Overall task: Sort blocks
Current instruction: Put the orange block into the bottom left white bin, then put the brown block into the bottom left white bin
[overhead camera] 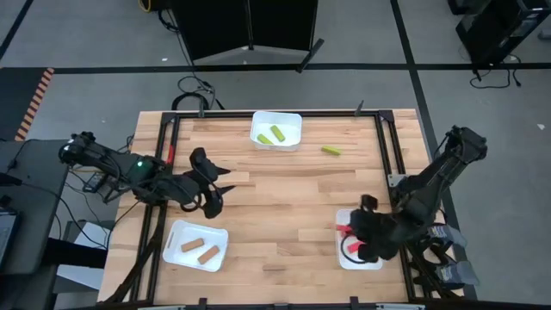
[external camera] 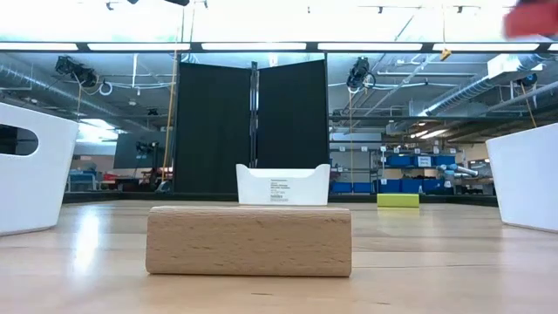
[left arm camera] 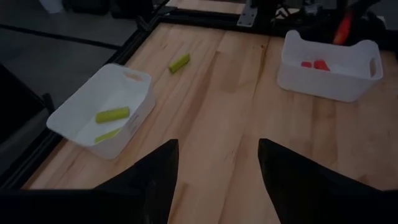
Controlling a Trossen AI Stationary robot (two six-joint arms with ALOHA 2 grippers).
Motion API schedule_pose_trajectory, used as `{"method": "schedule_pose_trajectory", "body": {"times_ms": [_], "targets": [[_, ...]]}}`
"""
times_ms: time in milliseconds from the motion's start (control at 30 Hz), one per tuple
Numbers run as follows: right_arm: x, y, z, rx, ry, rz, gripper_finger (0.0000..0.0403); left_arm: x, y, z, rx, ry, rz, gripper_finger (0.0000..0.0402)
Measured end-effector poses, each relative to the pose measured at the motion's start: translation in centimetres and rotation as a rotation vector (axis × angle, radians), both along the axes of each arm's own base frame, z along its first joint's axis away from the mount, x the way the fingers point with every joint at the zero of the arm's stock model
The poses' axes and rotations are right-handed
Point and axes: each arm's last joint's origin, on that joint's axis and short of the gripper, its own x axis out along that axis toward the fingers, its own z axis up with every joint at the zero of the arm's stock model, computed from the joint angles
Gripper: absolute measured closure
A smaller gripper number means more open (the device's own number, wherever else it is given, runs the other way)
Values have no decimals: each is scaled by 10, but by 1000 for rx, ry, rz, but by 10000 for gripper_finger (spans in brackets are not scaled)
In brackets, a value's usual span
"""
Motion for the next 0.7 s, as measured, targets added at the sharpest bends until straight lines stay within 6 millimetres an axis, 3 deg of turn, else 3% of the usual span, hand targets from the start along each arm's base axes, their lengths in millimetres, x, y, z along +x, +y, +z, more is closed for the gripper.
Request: {"method": "schedule_pose_trajectory", "body": {"times_ms": [233,300,533,700], "targets": [[-24,2,-57,58,202,-191,332,9,-4,-2,5,-9,-12,174],[-25,2,-66,47,227,-230,310,12,-6,-4,-4,2,-28,174],[-21,1,-52,11,149,-225,126,41,-22,-24,-50,81,-181,174],[-17,-6,-37,-31,60,-228,83,79,-44,-61,-118,186,-328,174]]}}
